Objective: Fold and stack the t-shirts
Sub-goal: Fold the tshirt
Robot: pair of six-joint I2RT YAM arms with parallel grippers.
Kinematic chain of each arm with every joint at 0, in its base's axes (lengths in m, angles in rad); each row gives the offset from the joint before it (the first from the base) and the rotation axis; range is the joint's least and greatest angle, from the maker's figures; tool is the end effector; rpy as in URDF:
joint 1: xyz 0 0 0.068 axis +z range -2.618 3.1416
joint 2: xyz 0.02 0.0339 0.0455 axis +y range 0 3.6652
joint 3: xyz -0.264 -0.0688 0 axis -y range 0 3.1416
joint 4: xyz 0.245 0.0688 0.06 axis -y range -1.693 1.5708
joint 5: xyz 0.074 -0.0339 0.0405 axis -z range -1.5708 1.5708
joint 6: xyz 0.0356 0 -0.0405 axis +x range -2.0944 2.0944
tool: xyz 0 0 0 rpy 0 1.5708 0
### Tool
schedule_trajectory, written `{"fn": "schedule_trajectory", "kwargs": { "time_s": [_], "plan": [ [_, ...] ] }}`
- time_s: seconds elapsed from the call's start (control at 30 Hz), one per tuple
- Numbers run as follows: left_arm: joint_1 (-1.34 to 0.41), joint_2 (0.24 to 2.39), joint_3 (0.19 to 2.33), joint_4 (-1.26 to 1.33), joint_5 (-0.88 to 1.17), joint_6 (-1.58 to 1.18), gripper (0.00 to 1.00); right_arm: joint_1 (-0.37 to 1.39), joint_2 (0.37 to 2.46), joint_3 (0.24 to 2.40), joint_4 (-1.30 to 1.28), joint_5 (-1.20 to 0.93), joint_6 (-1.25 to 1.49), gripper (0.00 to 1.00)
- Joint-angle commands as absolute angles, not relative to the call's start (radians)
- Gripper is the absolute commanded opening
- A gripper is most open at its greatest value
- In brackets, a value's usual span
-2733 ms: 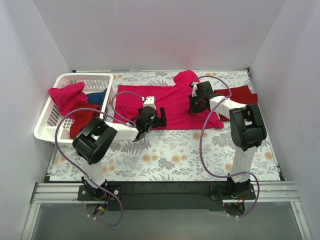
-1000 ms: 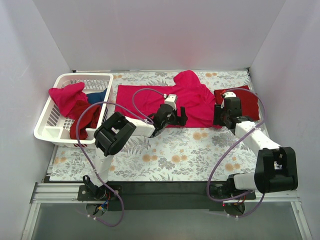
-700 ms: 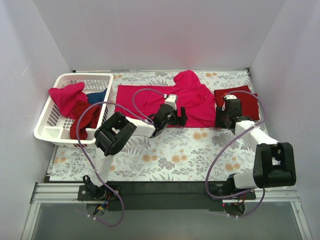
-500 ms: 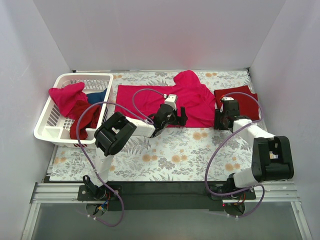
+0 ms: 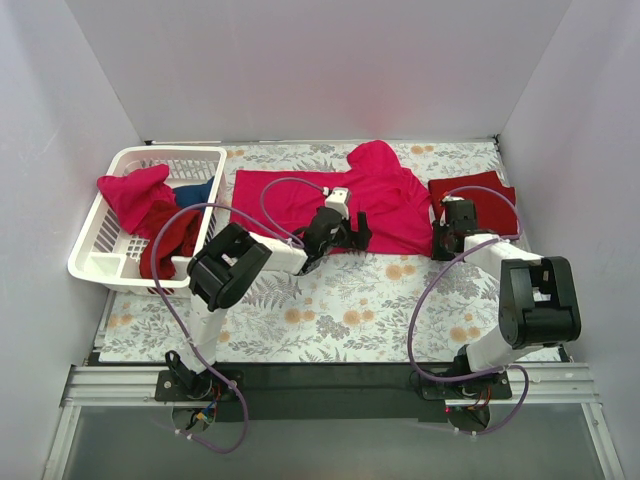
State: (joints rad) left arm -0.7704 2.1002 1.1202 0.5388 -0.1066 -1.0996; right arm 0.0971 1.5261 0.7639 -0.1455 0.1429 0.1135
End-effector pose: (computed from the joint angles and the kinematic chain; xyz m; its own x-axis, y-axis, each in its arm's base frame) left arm 0.3174 -0.3027 0.1246 -0.6946 -0.5605 -0.4510 0.0100 0.6193 -0.7851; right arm 0.2932 0.0235 0.1654 -0.7803 0.0366 -0.6243 0.0802 0.9959 -0.0418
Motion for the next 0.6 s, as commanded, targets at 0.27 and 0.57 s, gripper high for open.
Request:
{"fn": "schedule_trajectory", "kwargs": {
  "time_s": [0.27,0.57],
  "plan": [
    [-0.690,2.072,1.028,0.523,-0.057,-0.990,0.82,0.092,1.488,0.827,-0.179,0.261,0.080,0.01],
    [-0.692,2.051,0.993,0.603,0.097,-0.974,0.82,0.091,1.465,0.842,-0.236,0.379,0.071,0.01]
  ]
}}
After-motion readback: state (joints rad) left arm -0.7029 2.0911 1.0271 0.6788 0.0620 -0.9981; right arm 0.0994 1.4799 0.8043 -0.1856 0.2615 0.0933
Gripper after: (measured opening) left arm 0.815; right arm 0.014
